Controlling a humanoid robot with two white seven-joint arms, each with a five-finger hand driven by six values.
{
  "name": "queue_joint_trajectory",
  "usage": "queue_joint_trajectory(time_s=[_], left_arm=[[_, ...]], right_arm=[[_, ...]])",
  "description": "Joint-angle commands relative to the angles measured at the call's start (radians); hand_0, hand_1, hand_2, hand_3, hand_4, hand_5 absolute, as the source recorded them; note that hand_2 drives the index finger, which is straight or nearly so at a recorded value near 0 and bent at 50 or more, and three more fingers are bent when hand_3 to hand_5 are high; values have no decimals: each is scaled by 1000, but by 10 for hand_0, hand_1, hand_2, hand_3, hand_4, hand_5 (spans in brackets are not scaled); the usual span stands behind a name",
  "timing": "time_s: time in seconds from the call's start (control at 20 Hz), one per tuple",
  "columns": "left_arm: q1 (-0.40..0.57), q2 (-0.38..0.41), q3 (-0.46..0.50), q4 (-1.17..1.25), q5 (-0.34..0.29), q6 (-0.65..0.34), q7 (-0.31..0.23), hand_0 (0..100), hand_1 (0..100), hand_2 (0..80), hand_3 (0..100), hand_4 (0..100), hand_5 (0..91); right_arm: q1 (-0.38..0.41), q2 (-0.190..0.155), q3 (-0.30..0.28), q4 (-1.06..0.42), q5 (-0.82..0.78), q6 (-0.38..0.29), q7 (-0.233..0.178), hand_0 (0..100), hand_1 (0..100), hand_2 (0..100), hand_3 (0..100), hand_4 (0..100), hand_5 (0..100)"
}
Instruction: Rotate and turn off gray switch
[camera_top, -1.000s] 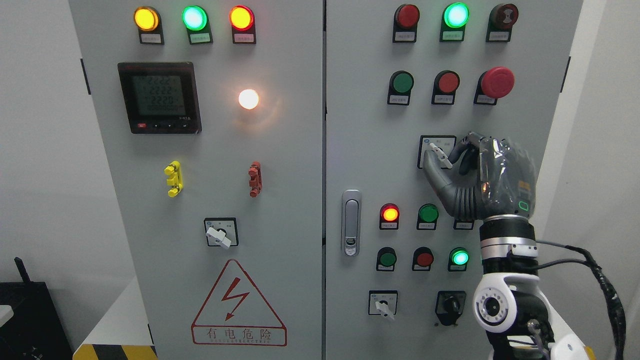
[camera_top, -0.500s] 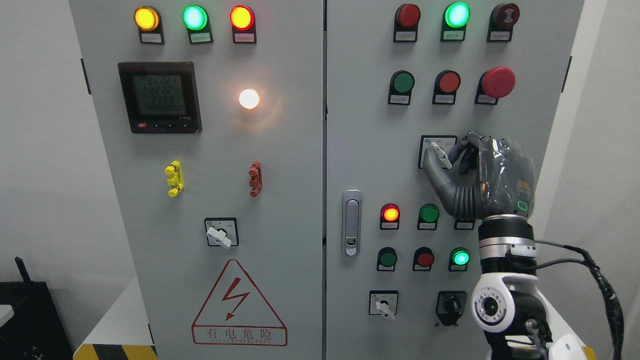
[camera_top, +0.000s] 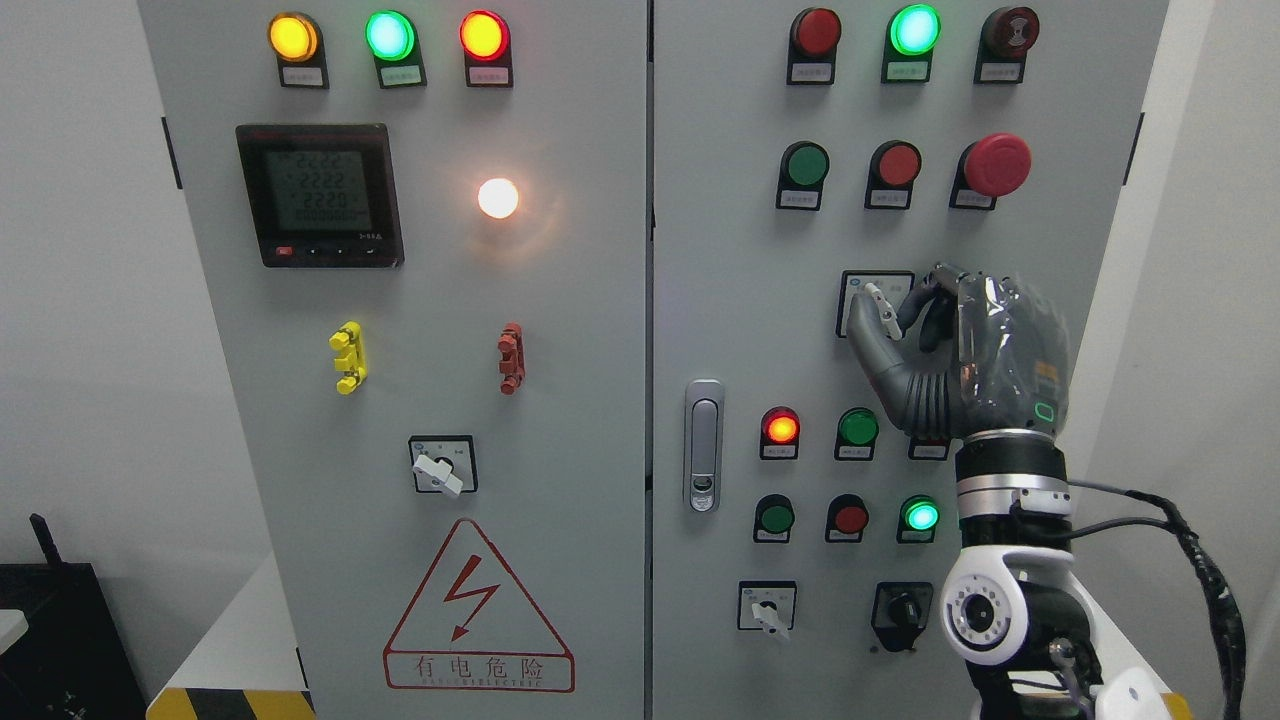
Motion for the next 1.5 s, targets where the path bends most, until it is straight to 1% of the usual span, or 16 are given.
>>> queue_joint_trajectory(time_s=[0.0,0.45,0.55,0.65,0.75,1.1,1.45], left_arm=[[0,0,32,23,-8,1,-1,120,389,0,0,0,0],[0,0,32,23,-8,1,1,120,389,0,0,0,0],[0,0,32,23,-8,1,1,120,389,0,0,0,0],[0,0,32,23,-8,1,-1,120,389,0,0,0,0],[1,0,31,23,-8,1,-1,120,389,0,0,0,0],[0,0,32,23,-8,1,1,120,389,0,0,0,0],[0,0,32,23,-8,1,-1,120,389,0,0,0,0]], right_arm=[[1,2,1,0,-1,-1,3,464,335,736,947,863,991],[1,2,2,5,-1,-1,5,494,314,744,952,867,993],[1,4,2,7,0,-1,22,496,314,745,953,867,993],[1,11,4,8,0,-1,23,495,314,746,954,868,993],[-1,16,4,10,0,-1,22,496,312,746,956,868,993],[-6,16,5,11,0,-1,22,504,303,749,962,868,993],[-6,16,5,10,0,-1,22,510,268,756,966,868,993]])
